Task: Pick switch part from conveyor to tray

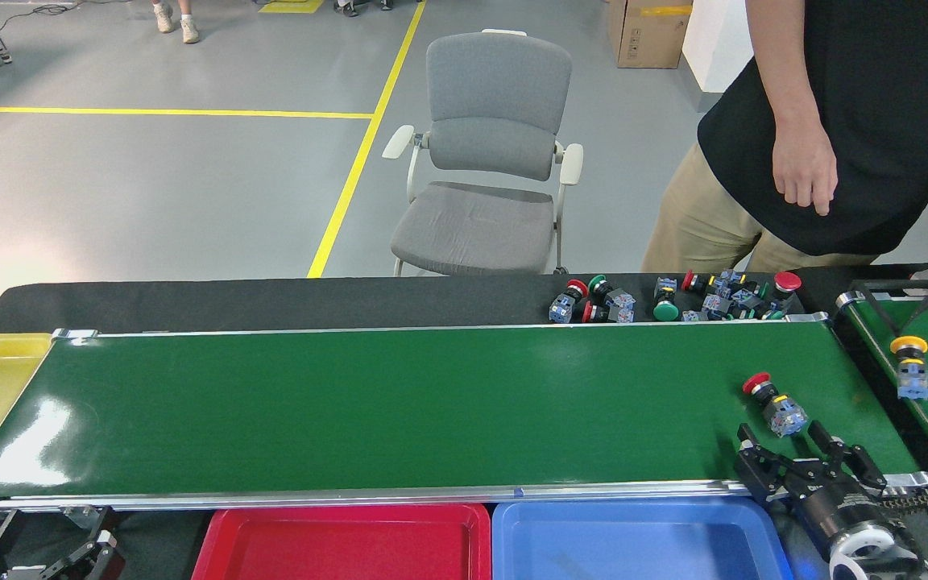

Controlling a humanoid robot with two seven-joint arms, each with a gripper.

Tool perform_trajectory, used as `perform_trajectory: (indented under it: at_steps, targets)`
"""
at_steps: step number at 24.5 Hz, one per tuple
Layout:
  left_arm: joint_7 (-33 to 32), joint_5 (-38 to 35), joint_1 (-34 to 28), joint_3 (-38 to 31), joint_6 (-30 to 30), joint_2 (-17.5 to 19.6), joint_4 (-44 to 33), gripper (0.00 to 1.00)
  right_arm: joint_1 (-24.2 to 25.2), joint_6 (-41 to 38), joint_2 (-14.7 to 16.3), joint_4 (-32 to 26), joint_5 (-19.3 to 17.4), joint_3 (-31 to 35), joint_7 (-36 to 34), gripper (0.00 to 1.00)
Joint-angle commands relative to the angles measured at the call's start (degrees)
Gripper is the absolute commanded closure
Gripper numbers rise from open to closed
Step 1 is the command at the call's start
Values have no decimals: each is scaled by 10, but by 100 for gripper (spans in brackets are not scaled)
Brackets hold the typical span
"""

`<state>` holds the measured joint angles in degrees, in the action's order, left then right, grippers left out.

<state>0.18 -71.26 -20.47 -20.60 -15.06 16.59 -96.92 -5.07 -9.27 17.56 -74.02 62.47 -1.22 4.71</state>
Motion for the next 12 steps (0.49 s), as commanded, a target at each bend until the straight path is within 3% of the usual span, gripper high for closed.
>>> perform_trajectory:
  at_steps: [1, 4, 7, 12]
  targets:
    - [4, -1, 6, -2, 1, 5, -4, 0, -12, -1, 1, -4, 0, -4, 8, 32]
    - [4, -1, 6, -2, 1, 5, -4, 0, -13, -1, 1, -4, 0, -15, 11, 44]
    - [4, -1, 6, -2, 1, 5, -3, 0, -15, -1, 0, -4, 1, -20, 11, 67]
    - [4, -1, 5, -2, 1, 5, -4, 0, -16, -2, -2, -6, 0, -26, 11, 90]
